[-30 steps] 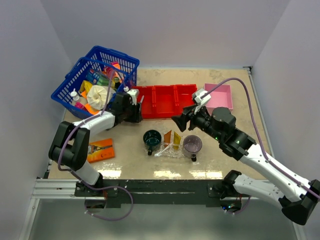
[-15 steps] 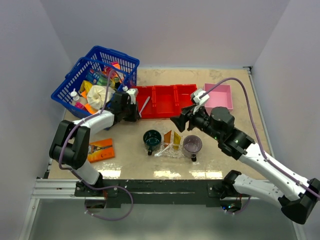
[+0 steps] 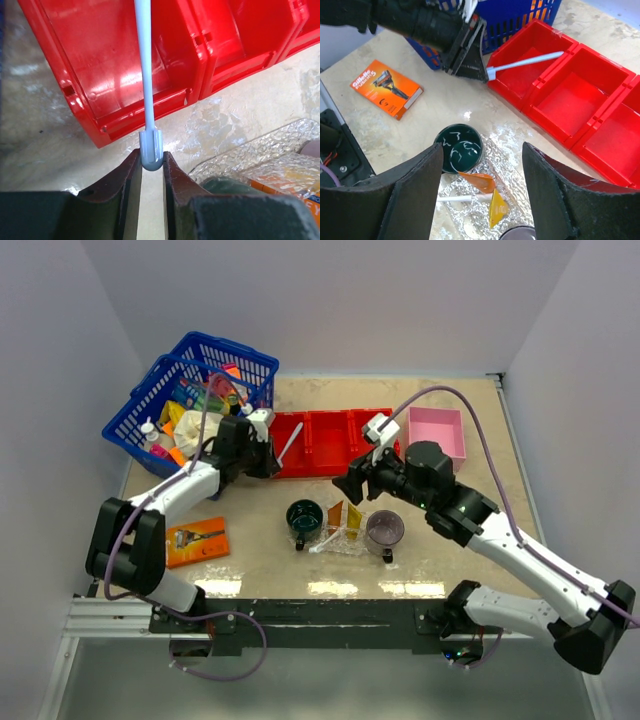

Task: Prepare toiletry sets of a toothbrush and toothpaste on the tray

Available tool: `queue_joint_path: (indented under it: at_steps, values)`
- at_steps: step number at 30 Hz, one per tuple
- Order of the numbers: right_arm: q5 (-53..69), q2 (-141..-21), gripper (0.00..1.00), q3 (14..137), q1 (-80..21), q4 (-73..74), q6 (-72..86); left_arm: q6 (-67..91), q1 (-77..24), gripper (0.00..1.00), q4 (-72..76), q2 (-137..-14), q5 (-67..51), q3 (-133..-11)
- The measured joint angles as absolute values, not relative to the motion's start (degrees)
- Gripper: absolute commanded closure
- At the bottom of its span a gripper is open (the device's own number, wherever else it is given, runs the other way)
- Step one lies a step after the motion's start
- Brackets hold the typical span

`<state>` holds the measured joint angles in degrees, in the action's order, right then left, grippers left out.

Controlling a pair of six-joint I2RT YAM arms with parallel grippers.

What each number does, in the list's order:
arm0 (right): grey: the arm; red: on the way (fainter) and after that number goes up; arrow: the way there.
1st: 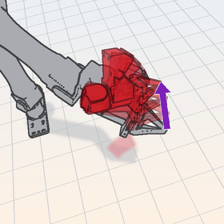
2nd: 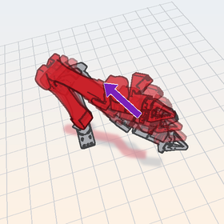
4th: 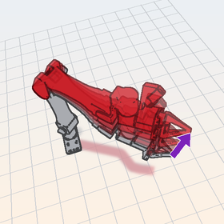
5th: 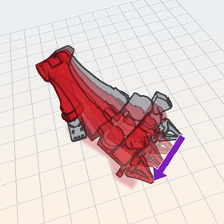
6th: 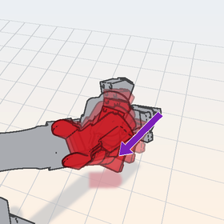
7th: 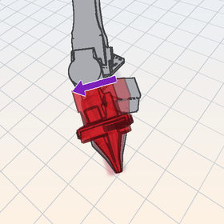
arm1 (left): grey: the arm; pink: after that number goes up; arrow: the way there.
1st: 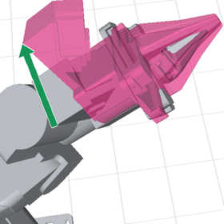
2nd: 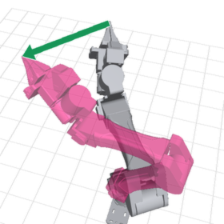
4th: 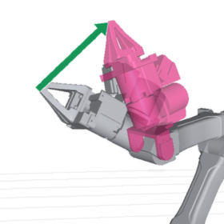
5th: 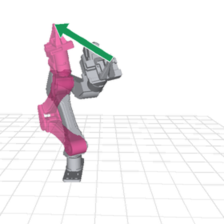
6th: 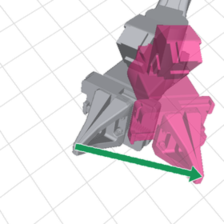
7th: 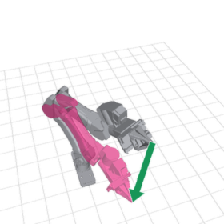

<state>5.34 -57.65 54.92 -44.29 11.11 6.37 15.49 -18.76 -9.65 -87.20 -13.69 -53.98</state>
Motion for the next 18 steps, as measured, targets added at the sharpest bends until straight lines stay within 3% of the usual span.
queue_joint_path:
  at_steps: [7,18]
  values:
    - [8.25,-65.17,0.36,61.58,-45.95,12.95,3.68,10.61,-18.76,1.00,-15.97,-81.30,-12.69,-58.17]
    - [-1.72,-81.17,0.36,73.60,-61.41,14.28,-10.04,1.54,-18.76,1.00,-29.71,-72.90,-15.42,-60.45]
